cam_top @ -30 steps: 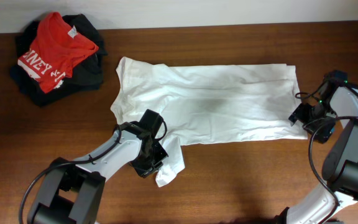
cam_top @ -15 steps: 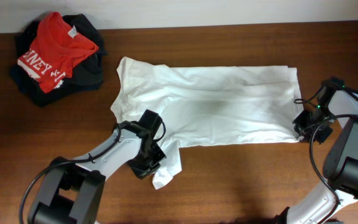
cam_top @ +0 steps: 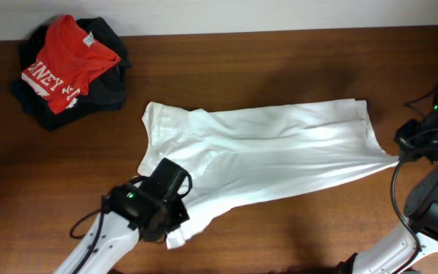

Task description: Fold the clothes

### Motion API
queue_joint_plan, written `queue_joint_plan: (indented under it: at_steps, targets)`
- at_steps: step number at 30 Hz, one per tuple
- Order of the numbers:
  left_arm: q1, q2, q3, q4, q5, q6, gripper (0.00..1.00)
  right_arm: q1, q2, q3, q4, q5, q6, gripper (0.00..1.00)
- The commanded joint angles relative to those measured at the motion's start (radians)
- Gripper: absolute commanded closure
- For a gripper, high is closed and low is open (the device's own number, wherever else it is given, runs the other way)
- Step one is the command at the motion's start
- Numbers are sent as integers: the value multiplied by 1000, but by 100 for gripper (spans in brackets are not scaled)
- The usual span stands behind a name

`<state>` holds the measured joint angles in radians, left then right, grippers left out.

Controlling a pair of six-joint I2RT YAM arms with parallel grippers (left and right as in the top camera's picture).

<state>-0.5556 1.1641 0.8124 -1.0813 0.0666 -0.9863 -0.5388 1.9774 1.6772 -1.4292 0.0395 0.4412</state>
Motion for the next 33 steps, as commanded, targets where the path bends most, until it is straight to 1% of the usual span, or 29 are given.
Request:
queue_joint_plan:
  at_steps: [1,5,7,11,13,17,18,19,22,25,26,27,28,29,30,31,32,33]
  targets:
    - [0,-54,75,30,-174,15,99,-5,-40,52,1,10,-18,96]
    - [0,-38,80,176,-321,15,99,-4,-40,52,72,-35,-18,96]
    - [0,-11,80,250,-417,15,99,-4,-40,52,146,-85,-21,96]
    - [0,65,80,415,-606,15,99,13,-39,52,279,-118,-26,96]
    - [2,113,80,473,-665,15,99,39,-39,51,349,-161,-49,96]
    - [42,248,80,560,-674,15,99,137,-39,51,482,-158,-52,96]
    - [57,281,80,584,-678,15,99,157,-39,51,512,-147,-52,96]
    - [83,322,80,632,-678,15,99,181,-37,51,536,-96,-51,96]
    - [146,388,80,716,-677,15,99,215,-9,51,555,26,-51,96]
    - [211,446,80,784,-673,16,99,217,34,51,571,50,-52,96]
    - [225,464,80,803,-673,16,93,217,46,51,577,52,-51,96]
    - [236,482,80,818,-673,16,79,217,58,51,582,51,-51,96]
    - [243,500,80,829,-673,16,54,219,73,51,585,51,-52,84]
    - [250,515,80,842,-673,17,35,220,81,51,584,51,-52,52]
    - [252,520,80,847,-673,32,18,220,85,51,583,47,-68,23]
    - [252,520,80,855,-673,70,3,220,87,51,579,52,-77,4]
    - [251,512,85,861,-671,159,1,217,84,62,560,51,-93,1]
    - [251,503,92,859,-657,217,1,215,84,72,545,51,-93,1]
